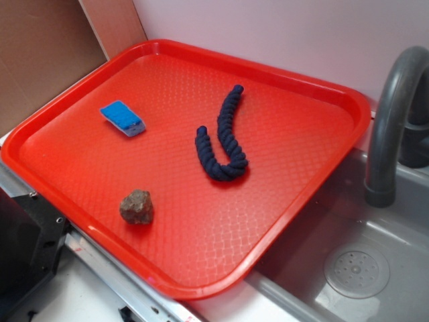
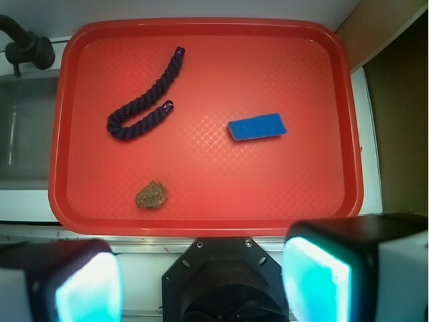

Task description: Grab the blue sponge.

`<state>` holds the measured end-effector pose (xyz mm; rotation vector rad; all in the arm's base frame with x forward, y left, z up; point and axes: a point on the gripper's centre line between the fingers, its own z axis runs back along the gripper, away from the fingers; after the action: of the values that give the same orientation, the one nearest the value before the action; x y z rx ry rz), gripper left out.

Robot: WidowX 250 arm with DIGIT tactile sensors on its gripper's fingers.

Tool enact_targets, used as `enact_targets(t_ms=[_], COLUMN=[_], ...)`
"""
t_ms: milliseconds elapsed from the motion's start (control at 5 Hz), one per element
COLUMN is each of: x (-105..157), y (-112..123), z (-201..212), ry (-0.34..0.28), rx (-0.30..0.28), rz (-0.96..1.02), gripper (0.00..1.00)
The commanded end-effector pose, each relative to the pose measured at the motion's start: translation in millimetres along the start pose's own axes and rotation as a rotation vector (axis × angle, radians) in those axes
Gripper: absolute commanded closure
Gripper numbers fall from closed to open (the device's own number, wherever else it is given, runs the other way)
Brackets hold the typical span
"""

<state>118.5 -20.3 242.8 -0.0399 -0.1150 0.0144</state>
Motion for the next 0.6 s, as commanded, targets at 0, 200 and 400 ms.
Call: enact_targets(t_ms=[0, 200, 400], x=[0.0, 24.2, 41.3], y=[0.0, 9.7, 18.4], z=[0.0, -14.0, -27.2], ry=[0.0, -0.06, -0.073], rx=[0.0, 0.016, 0.069], rz=[0.0, 0.247, 0.433], gripper=[0.0, 0.0, 0.0])
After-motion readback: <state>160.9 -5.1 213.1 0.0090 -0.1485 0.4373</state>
